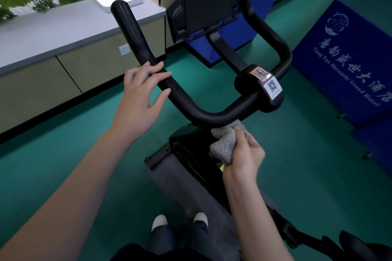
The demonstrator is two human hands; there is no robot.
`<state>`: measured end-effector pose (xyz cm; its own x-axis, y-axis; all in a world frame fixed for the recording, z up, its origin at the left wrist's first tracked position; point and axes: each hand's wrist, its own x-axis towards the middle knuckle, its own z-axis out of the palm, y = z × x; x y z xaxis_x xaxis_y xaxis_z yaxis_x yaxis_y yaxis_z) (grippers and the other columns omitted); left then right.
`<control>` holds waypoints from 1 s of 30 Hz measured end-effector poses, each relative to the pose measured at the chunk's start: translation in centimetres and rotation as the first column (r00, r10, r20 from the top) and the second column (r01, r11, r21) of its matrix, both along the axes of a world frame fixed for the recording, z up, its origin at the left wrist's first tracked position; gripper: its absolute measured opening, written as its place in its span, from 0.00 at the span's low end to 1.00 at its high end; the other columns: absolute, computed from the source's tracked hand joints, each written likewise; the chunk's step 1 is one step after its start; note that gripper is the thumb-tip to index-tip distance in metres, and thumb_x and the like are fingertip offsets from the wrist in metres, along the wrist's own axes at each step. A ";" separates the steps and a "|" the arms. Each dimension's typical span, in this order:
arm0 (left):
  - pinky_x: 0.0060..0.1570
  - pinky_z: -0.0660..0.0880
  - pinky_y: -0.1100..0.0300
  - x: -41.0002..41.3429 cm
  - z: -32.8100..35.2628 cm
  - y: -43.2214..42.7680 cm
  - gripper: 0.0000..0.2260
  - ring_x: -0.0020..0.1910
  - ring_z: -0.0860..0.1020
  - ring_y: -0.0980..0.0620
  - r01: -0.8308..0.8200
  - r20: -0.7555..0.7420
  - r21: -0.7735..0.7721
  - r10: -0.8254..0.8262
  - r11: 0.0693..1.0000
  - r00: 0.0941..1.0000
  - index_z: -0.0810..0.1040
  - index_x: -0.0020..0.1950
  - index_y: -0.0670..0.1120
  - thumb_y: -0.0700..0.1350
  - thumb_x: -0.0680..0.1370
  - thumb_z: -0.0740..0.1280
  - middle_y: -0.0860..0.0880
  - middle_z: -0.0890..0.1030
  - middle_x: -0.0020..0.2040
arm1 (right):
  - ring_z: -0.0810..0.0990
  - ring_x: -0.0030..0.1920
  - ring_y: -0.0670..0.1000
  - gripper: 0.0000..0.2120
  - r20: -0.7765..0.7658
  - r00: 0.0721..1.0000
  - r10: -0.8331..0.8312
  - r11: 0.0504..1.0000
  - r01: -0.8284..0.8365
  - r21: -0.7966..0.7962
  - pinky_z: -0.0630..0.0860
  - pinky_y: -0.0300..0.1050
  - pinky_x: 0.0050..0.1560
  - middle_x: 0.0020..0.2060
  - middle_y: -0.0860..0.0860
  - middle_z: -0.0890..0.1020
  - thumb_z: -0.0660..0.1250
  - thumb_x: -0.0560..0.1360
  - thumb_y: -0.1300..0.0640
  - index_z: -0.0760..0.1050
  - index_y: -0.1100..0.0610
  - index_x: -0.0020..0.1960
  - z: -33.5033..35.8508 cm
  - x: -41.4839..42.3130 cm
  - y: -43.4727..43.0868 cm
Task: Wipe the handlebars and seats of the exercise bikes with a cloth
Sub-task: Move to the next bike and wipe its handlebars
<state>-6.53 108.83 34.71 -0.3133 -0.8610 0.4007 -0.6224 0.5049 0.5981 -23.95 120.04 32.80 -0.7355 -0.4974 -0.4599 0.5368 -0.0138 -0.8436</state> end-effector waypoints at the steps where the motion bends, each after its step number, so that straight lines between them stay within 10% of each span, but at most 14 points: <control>1: 0.66 0.53 0.68 0.0 0.0 0.0 0.16 0.70 0.60 0.52 -0.001 -0.001 -0.004 0.001 1.000 1.000 0.74 0.66 0.49 0.47 0.79 0.63 0.55 0.70 0.68 | 0.83 0.42 0.55 0.04 -0.024 1.000 -0.007 1.000 0.007 0.003 0.81 0.52 0.50 0.40 0.58 0.83 0.68 0.75 0.65 0.79 0.65 0.48 0.1 -0.5 -0.2; 9: 0.67 0.55 0.63 -0.3 0.2 0.3 0.15 0.70 0.61 0.50 -0.025 -0.004 -0.001 0.025 1.000 1.000 0.74 0.65 0.47 0.45 0.79 0.64 0.53 0.71 0.67 | 0.82 0.47 0.52 0.05 -0.501 0.866 0.004 0.996 0.039 0.075 0.79 0.49 0.55 0.44 0.56 0.84 0.68 0.74 0.64 0.80 0.60 0.49 1.4 -4.8 -0.8; 15: 0.67 0.55 0.63 -0.5 0.3 0.4 0.15 0.70 0.60 0.52 -0.045 -0.012 0.019 0.045 0.999 0.999 0.74 0.65 0.48 0.46 0.79 0.63 0.54 0.70 0.68 | 0.79 0.41 0.40 0.06 -0.913 0.363 0.185 0.975 -0.188 0.122 0.74 0.35 0.46 0.38 0.42 0.80 0.68 0.73 0.62 0.80 0.56 0.48 4.6 -6.5 -2.6; 22: 0.67 0.55 0.65 -0.6 0.2 0.5 0.14 0.70 0.60 0.53 -0.051 -0.025 0.016 0.051 0.999 0.998 0.75 0.65 0.48 0.46 0.79 0.64 0.54 0.71 0.67 | 0.80 0.42 0.52 0.06 -0.760 -0.129 0.637 0.665 -0.408 0.626 0.75 0.45 0.43 0.39 0.51 0.83 0.66 0.73 0.61 0.80 0.56 0.49 6.2 -5.2 -5.6; 30: 0.66 0.50 0.74 -0.5 0.1 0.4 0.14 0.70 0.61 0.50 -0.043 -0.026 -0.003 0.043 0.999 0.999 0.75 0.64 0.47 0.45 0.78 0.65 0.52 0.71 0.67 | 0.81 0.46 0.52 0.06 -0.743 -0.023 0.669 0.640 -0.490 0.592 0.75 0.42 0.46 0.41 0.51 0.84 0.67 0.73 0.58 0.81 0.57 0.48 6.4 -0.9 -7.4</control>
<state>-7.03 109.26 34.82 -0.2656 -0.8718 0.4116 -0.6277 0.4804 0.6126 -24.88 112.63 39.17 -0.1407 -0.9841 0.1080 -0.7408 0.0323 -0.6710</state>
